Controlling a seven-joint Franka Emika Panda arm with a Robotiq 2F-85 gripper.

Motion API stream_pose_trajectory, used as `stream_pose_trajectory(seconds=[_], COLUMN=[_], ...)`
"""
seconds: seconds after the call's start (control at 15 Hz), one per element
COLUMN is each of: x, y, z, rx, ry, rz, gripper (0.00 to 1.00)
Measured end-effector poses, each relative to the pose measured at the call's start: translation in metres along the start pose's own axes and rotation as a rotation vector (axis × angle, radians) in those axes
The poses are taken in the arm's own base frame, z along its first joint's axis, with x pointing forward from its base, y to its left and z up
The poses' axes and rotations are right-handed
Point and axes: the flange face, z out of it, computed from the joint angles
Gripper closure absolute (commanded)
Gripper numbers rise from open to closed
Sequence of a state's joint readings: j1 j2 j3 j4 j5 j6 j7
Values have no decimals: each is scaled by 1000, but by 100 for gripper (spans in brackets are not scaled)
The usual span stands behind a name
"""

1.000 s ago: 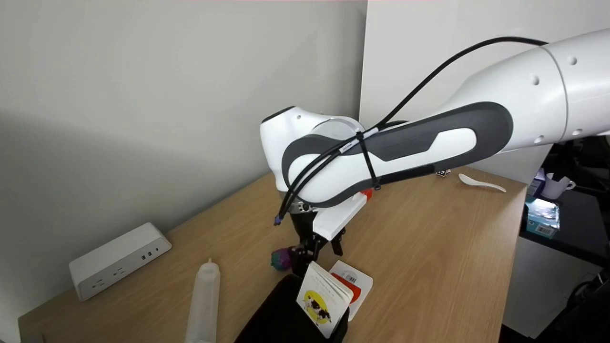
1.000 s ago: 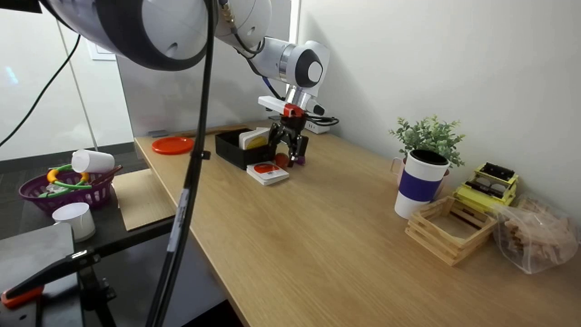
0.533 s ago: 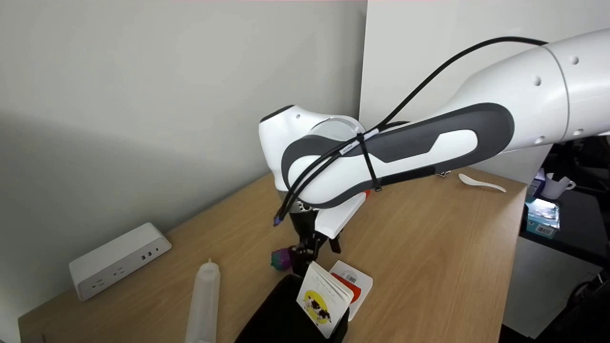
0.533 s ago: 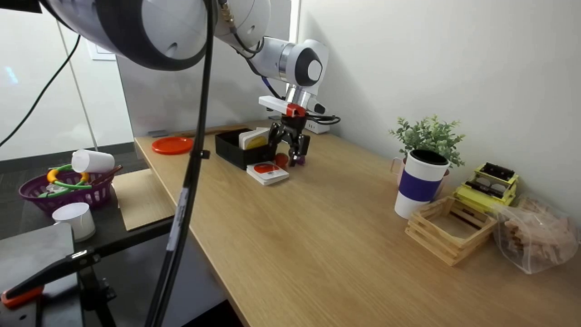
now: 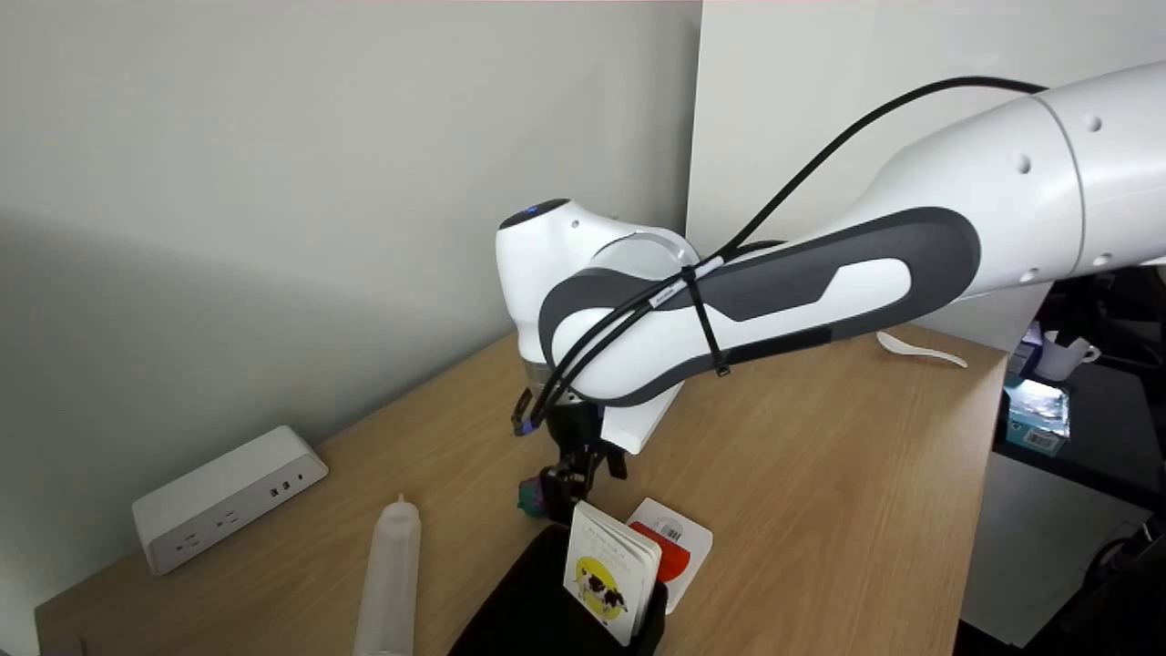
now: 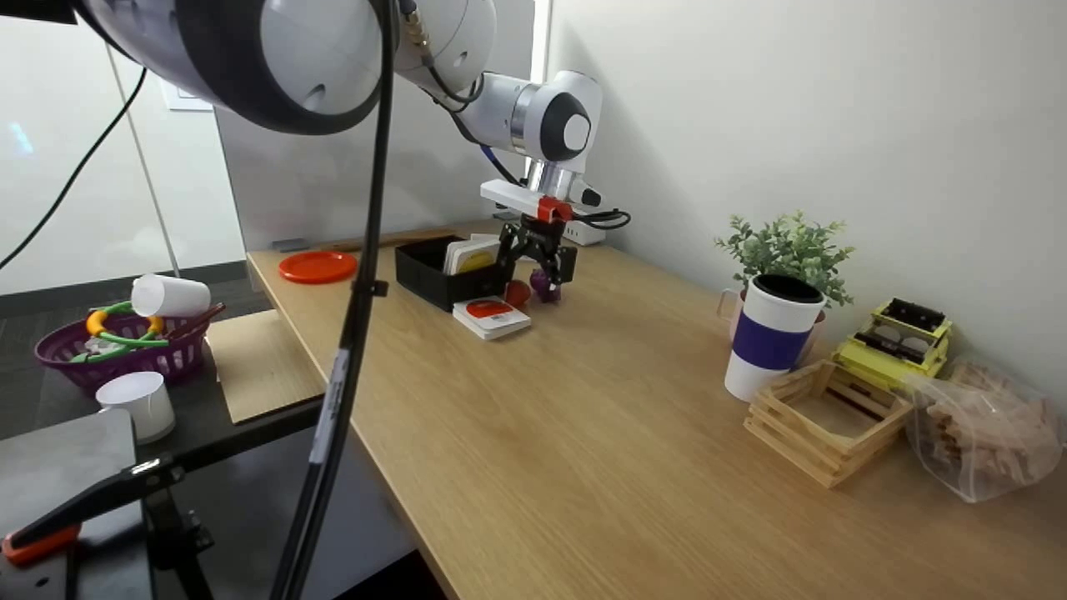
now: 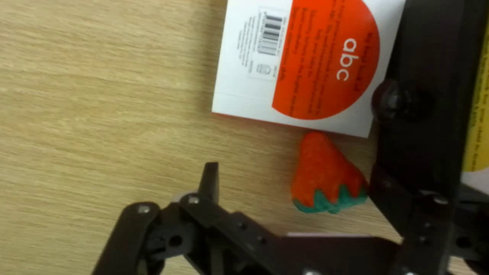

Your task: Put the yellow-white book and the red fruit plush toy in the black box

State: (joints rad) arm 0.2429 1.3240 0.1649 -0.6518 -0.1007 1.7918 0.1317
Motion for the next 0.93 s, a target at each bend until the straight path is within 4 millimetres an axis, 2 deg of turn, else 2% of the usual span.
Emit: stream_pose_trajectory(seconds=[0.4,0.47,0.67,0.93], x=[5,6,7,9], y=[0,0,0,-3], z=[2,4,9,2], rx=[7,8,10,23], ry=[47,50,56,75], rz=[-10,-10,-9,-10], gripper=[0,20,42,70])
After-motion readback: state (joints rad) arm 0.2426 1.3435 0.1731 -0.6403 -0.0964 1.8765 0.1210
